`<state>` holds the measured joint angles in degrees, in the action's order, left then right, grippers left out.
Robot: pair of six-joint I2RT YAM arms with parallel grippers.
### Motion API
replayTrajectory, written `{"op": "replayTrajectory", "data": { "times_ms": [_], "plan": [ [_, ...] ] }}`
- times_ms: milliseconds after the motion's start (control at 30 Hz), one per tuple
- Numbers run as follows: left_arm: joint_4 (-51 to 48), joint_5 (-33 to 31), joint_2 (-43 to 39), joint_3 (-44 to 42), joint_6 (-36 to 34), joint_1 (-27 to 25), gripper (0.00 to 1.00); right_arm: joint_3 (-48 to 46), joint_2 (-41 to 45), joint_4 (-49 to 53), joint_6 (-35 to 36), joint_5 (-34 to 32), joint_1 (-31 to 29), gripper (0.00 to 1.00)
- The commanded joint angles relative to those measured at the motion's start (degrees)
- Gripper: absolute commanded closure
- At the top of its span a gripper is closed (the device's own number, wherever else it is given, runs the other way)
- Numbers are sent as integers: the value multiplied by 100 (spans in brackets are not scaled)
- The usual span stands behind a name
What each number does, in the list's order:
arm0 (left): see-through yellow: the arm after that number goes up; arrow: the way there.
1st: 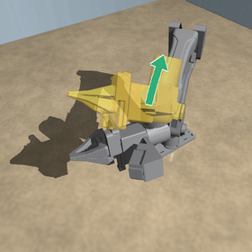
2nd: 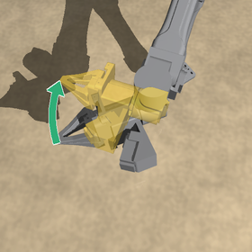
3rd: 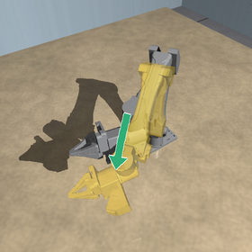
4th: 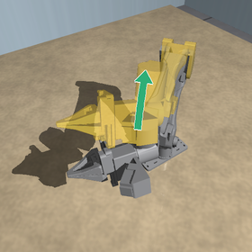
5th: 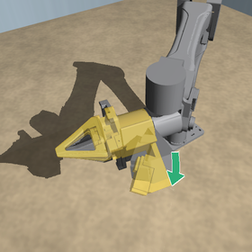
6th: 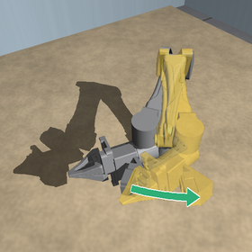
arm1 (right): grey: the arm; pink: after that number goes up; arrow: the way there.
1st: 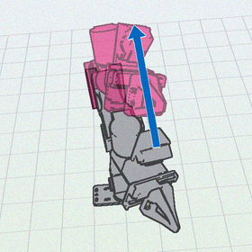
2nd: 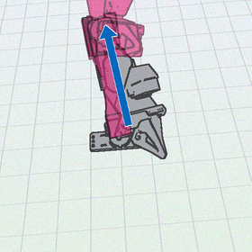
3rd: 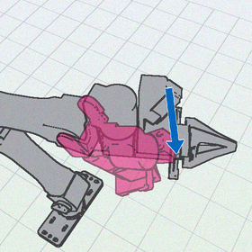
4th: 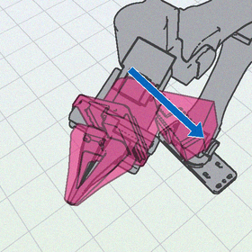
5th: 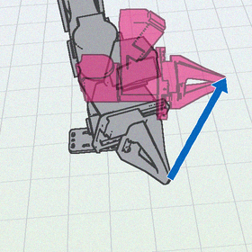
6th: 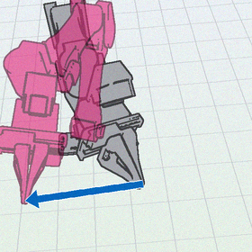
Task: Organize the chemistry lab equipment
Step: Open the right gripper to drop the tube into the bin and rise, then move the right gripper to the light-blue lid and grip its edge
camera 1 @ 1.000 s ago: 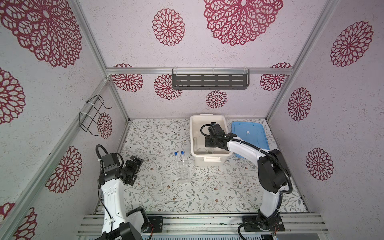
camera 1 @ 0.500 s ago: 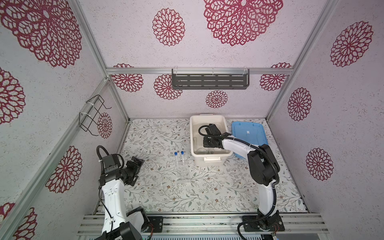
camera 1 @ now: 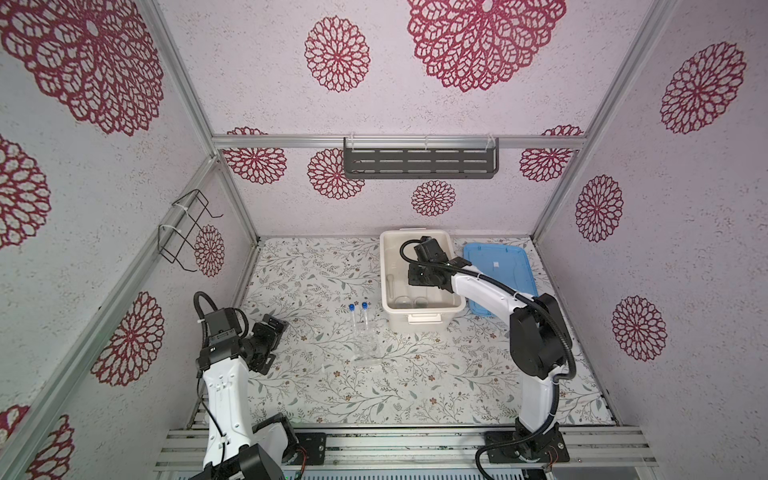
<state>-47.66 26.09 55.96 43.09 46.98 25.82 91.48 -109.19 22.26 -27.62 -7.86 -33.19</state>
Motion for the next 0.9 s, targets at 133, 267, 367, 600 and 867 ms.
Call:
{"op": "replayTrajectory", "data": {
  "times_ms": [133,267,367,600,867],
  "plan": [
    [97,-272,-13,653,150,-505,0,269,1358,487,527,-227,143,66],
    [54,-668,13,1129,25,-796,0,-52,2066,748,693,-361,378,64],
    [-60,-966,26,1425,-42,-1046,0,-466,2619,944,780,-419,683,63],
    [-471,-1585,209,2051,-356,-1422,1,-1825,3598,1224,510,-56,1951,56],
    [-844,-1798,372,2580,-541,-1495,1,-2674,3839,1365,1044,-858,2389,12]
  ]
}}
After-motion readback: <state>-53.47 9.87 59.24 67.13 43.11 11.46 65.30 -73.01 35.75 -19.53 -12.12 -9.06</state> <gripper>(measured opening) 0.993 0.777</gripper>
